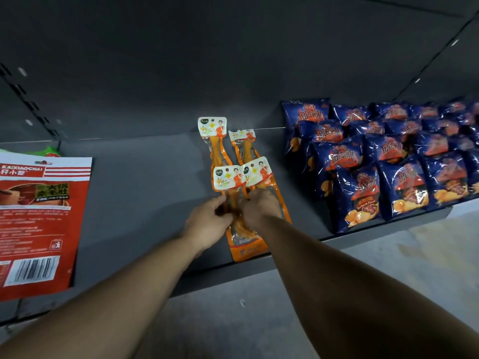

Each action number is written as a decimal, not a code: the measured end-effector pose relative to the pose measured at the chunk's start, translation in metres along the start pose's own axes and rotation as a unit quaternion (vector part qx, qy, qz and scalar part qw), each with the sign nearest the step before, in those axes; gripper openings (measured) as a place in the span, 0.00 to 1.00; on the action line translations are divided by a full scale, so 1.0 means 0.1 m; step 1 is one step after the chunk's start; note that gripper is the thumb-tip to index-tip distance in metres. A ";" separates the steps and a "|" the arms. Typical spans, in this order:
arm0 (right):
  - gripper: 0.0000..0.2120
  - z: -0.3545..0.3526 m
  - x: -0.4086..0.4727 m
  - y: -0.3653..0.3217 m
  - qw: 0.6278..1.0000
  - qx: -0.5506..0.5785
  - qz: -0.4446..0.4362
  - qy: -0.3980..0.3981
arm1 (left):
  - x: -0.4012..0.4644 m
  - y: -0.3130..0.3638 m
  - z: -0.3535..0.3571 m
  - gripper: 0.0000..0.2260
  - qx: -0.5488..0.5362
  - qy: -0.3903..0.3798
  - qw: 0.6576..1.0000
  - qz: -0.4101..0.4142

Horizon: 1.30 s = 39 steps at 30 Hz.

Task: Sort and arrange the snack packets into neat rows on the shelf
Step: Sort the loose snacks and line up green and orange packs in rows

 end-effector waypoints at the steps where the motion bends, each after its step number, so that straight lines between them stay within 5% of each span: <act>1: 0.16 -0.01 0.00 0.00 1.000 -0.010 0.002 0.005 | 0.01 0.01 0.00 0.25 0.008 0.003 1.000 0.001; 11: 0.19 -0.11 -0.05 -0.06 0.989 -0.127 -0.050 0.048 | 0.02 0.03 0.01 0.24 0.019 0.021 1.000 0.004; 17: 0.21 -0.25 -0.15 -0.34 0.984 -0.100 -0.089 0.121 | -0.03 0.00 -0.43 0.19 0.048 0.102 0.994 -0.001; 25: 0.13 0.44 -0.50 -1.11 0.975 -0.084 -0.203 0.008 | -0.19 -0.43 -1.46 0.18 0.108 0.210 0.970 -0.057; 32: 0.14 0.97 -0.87 -1.61 0.968 -0.060 -0.242 -0.036 | -0.61 -0.96 -2.45 0.21 0.219 0.329 0.907 -0.144; 39: 0.12 1.39 -1.20 -1.87 0.962 -0.050 -0.259 -0.071 | -0.89 -1.47 -2.99 0.28 0.298 0.333 0.867 -0.218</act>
Point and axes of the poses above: each hand's wrist, its own x-axis towards the middle knuckle, its own z-axis out of the palm, y = z × x, the point moved 10 cm from there along x, towards the middle knuckle, and after that the axes turned 6 degrees about y, right-handed, at the moved point
